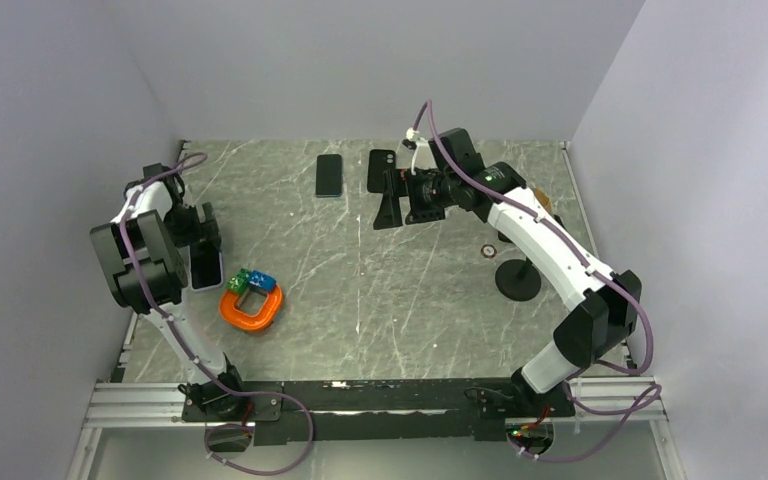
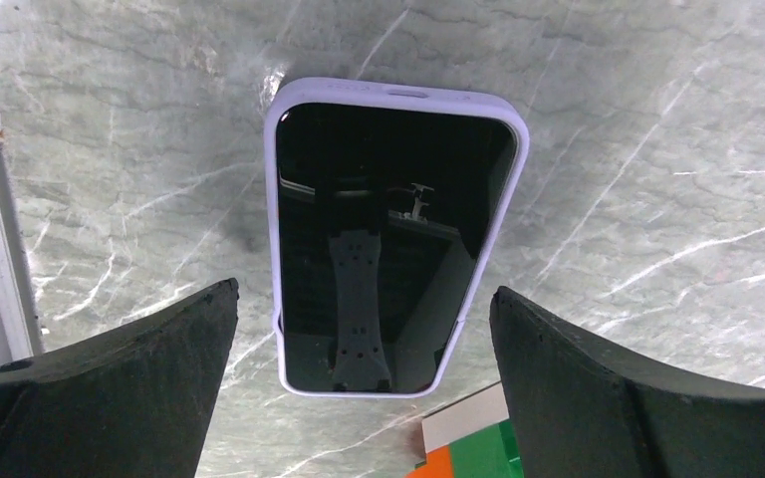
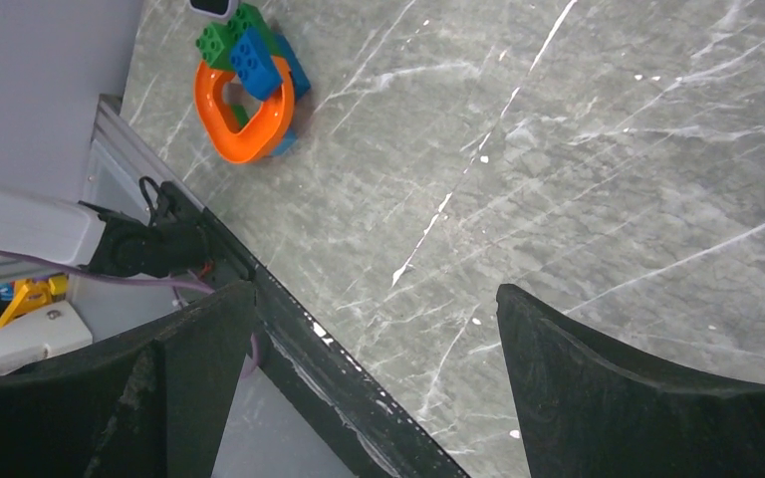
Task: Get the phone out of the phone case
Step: Pick up the phone at the center of the board.
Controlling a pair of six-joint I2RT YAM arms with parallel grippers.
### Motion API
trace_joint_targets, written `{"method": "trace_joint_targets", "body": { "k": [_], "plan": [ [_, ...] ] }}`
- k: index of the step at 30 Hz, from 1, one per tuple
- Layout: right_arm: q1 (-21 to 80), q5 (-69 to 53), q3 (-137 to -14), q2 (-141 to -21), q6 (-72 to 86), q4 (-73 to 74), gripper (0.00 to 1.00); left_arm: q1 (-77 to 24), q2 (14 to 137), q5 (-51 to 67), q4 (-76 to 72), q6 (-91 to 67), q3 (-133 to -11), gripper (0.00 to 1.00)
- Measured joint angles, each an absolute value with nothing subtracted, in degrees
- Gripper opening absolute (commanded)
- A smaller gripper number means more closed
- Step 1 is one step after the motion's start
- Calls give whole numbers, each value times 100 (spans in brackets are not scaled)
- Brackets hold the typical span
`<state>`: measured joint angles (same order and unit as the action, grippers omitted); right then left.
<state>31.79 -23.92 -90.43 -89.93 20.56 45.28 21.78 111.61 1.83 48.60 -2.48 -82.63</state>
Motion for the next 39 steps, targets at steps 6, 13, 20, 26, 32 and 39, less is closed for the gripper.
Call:
{"method": "trace_joint_targets", "body": {
  "k": [6, 13, 20, 26, 32, 39],
  "plan": [
    [3179, -2517, -8855, -8967, 2121, 4436, 94, 2178, 11314, 336, 4827, -211, -8202, 99],
    [3179, -2565, -8840, -8936, 2171, 4307, 94, 2167, 11428, 401, 4831, -32, -8138, 84],
    [3179, -2412, -8584, -8547, 2233, 4311, 95, 2119, 11598, 333, 5131, 47, -8403, 27],
    [3179, -2285, -8427, -8154, 2257, 4316, 96, 2102, 11581, 333, 5127, -32, -8394, 0],
    [3155, -2239, -8252, -7883, 2252, 4298, 96, 1922, 10984, 71, 4877, -257, -7655, 0],
    [3096, -2259, -8252, -7881, 2198, 4311, 96, 1876, 9939, -681, 5098, -683, -7634, 0]
  ]
}}
